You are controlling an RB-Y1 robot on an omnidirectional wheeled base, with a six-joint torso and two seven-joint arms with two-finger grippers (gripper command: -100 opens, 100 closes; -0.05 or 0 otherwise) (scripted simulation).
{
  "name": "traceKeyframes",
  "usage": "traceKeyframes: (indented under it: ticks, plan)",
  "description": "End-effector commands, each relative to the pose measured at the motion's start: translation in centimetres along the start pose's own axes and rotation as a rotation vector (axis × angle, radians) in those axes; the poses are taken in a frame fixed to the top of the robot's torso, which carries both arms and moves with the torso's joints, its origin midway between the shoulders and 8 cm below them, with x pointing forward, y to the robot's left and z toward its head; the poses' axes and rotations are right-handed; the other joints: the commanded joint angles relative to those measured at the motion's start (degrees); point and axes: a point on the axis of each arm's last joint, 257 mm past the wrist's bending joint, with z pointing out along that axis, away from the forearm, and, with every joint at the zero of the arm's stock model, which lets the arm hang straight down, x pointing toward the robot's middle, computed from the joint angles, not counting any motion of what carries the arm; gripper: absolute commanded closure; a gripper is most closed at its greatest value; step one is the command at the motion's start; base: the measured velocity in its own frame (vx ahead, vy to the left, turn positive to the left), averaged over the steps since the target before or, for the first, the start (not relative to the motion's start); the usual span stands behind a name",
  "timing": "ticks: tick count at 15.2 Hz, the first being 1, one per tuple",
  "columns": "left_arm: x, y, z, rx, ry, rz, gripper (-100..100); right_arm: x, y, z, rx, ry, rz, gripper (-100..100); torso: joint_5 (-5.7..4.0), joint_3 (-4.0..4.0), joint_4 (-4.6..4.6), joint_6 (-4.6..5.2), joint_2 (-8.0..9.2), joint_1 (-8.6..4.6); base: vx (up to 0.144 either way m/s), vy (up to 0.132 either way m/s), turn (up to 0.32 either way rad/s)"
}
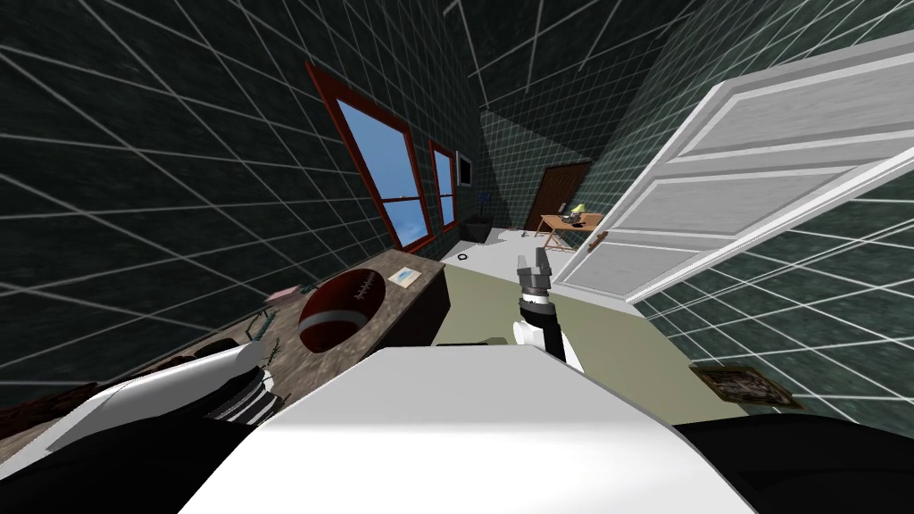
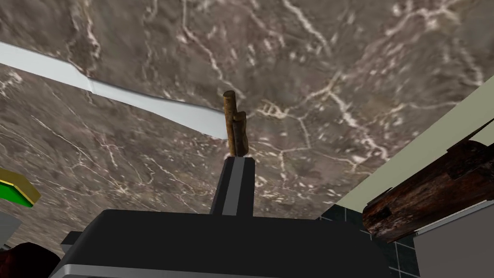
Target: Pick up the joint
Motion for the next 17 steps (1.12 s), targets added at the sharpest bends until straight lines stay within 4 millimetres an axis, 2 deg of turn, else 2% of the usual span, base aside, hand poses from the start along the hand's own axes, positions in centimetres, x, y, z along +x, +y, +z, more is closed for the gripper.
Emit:
traceKeyframes:
  ticks: [1,5,10,17]
  plan:
    - [0.4,-1.1,-0.6,0.022,0.02,0.019,-100,0.0,0.0,0.0,0.0,0.0,0.0,0,0.0,0.0,0.0,0.0,0.0,0.0,-0.021,-0.001,0.022]
    - [1.9,-1.0,-1.2,0.022,0.094,0.06,-100,0.0,0.0,0.0,0.0,0.0,0.0,0,0.03,0.14,0.05,-0.01,0.25,0.1,-0.069,0.019,0.024]
    - [3.3,0.8,-2.1,-0.023,0.142,0.098,-100,0.0,0.0,0.0,0.0,0.0,0.0,0,0.12,0.11,0.04,0.0,0.18,0.47,-0.05,0.099,-0.018]
    - [2.6,4.4,-2.3,-0.126,0.104,0.134,-100,0.0,0.0,0.0,0.0,0.0,0.0,0,0.09,-0.04,-0.02,0.01,-0.08,0.3,0.001,0.074,-0.031]
